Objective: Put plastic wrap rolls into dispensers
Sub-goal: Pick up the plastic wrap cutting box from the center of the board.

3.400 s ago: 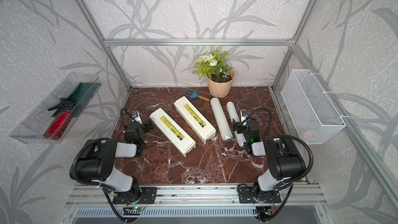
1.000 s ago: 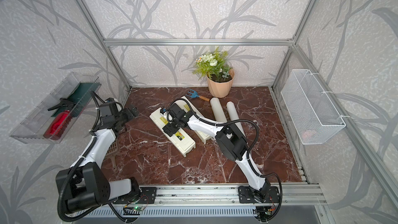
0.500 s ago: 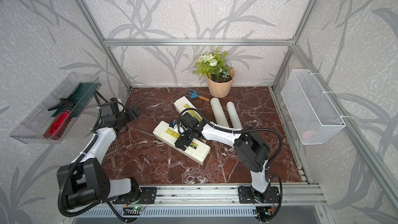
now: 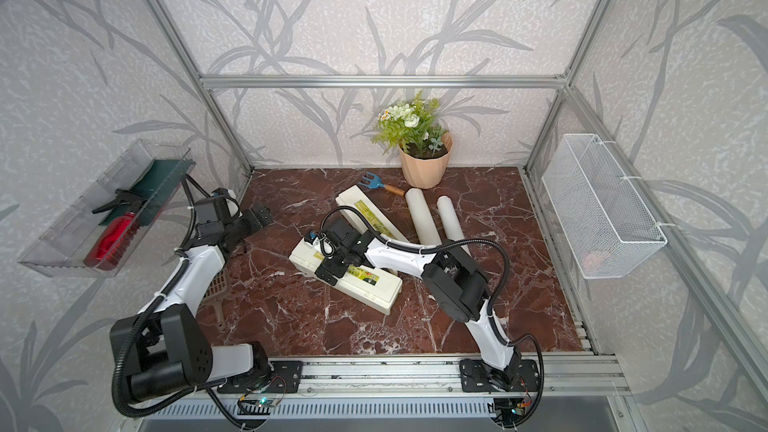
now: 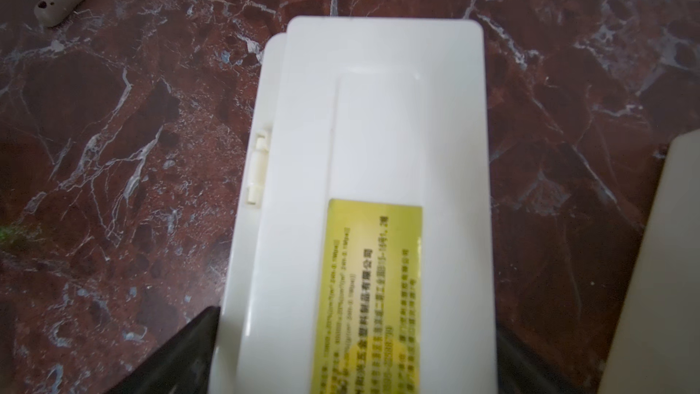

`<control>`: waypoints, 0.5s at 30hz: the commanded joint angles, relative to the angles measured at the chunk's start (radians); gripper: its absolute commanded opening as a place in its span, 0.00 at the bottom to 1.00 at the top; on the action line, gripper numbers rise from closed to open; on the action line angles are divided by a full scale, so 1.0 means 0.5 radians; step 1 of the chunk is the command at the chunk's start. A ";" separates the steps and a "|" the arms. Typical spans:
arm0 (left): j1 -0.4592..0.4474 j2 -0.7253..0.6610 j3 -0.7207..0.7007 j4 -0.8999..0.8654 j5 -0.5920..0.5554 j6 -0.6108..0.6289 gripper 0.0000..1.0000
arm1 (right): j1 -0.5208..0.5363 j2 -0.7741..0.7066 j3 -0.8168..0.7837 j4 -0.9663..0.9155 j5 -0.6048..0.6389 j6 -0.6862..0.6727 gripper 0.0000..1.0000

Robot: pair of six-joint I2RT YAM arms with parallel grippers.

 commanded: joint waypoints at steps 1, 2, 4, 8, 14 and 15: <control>0.000 -0.012 0.055 0.000 -0.005 0.031 0.98 | 0.045 0.073 0.073 0.042 0.169 -0.076 0.99; 0.000 -0.005 0.056 0.003 -0.006 0.028 0.98 | 0.059 0.094 0.092 0.045 0.209 -0.094 0.99; 0.000 0.002 0.055 0.006 -0.004 0.027 0.98 | 0.063 0.148 0.139 0.062 0.276 -0.103 0.99; 0.000 0.000 0.054 0.007 -0.012 0.024 1.00 | 0.063 0.225 0.212 0.082 0.261 -0.124 0.99; 0.000 -0.002 0.062 0.004 -0.004 0.041 0.99 | 0.063 0.346 0.357 0.012 0.274 -0.200 0.99; 0.000 -0.002 0.068 0.003 0.000 0.040 1.00 | 0.063 0.354 0.352 0.033 0.318 -0.220 0.99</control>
